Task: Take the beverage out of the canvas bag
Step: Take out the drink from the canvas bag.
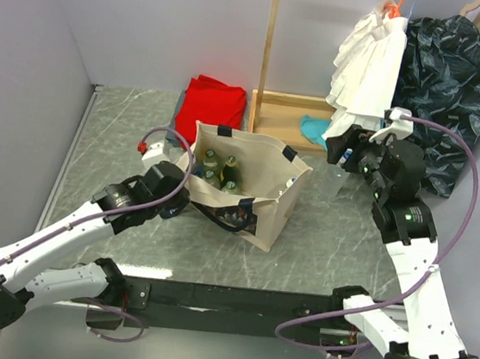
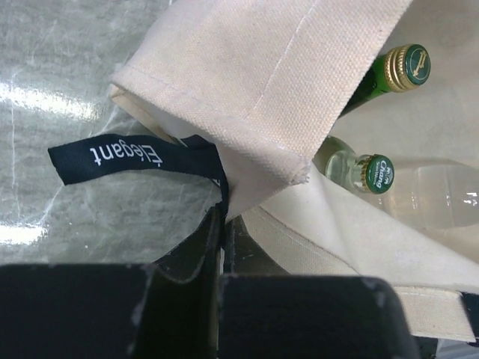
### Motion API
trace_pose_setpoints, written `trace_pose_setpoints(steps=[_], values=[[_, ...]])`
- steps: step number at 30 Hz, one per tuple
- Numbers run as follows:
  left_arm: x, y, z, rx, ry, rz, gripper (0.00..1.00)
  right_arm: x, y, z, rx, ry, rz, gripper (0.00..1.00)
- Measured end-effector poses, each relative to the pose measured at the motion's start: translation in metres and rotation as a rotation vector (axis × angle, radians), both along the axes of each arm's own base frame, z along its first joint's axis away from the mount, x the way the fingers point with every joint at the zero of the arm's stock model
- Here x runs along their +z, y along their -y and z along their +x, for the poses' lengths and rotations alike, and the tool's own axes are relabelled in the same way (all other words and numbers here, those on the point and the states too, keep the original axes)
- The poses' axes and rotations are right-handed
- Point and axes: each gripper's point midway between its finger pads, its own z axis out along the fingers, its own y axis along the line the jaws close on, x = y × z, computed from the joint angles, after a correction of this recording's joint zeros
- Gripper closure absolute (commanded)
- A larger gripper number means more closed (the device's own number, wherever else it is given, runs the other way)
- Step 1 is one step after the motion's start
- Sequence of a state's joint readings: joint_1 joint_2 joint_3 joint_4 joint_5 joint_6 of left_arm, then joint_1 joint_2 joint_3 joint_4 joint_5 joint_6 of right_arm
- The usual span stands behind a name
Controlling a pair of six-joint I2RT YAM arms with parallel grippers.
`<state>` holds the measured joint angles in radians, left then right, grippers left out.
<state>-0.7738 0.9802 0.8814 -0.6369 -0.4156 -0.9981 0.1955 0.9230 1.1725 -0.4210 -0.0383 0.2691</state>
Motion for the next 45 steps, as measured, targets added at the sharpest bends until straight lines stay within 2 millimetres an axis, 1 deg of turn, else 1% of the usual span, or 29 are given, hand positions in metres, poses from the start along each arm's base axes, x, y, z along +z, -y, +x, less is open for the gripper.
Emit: trace_pose_setpoints(steps=[4,7,11,16,19,21,26,30,37,40,45], values=[[0.0,-0.003,-0.003,0.013,0.005,-0.025,0.99,0.005,-0.017,-0.006,0.097,-0.001,0.015,0.22],[0.001,-0.003,-0.004,0.02,0.005,-0.034,0.99,0.008,-0.033,-0.01,0.188,-0.005,0.022,0.22],[0.002,-0.004,-0.004,0.024,0.001,-0.032,0.99,0.009,-0.061,-0.016,0.308,-0.022,-0.005,0.21],[0.004,-0.005,-0.006,0.025,0.0,-0.034,0.99,-0.003,-0.094,-0.022,0.415,-0.071,-0.068,0.21],[0.007,-0.007,-0.008,0.026,0.004,-0.039,0.99,-0.013,-0.108,-0.022,0.433,-0.104,-0.109,0.22],[0.009,-0.009,-0.01,0.027,0.008,-0.044,0.99,-0.019,-0.112,-0.021,0.435,-0.122,-0.125,0.22],[0.013,-0.012,-0.013,0.032,0.013,-0.055,0.99,-0.028,-0.117,-0.018,0.426,-0.157,-0.15,0.22],[0.017,-0.013,-0.015,0.041,0.022,-0.074,0.99,-0.029,-0.131,-0.015,0.444,-0.167,-0.162,0.22],[0.02,-0.015,-0.016,0.041,0.029,-0.08,0.99,-0.041,-0.15,-0.014,0.475,-0.199,-0.188,0.23],[0.02,-0.015,-0.016,0.041,0.028,-0.08,0.99,-0.043,-0.155,-0.013,0.482,-0.209,-0.196,0.22],[0.02,-0.015,-0.016,0.043,0.029,-0.082,0.99,-0.043,-0.157,-0.012,0.477,-0.21,-0.205,0.22]])
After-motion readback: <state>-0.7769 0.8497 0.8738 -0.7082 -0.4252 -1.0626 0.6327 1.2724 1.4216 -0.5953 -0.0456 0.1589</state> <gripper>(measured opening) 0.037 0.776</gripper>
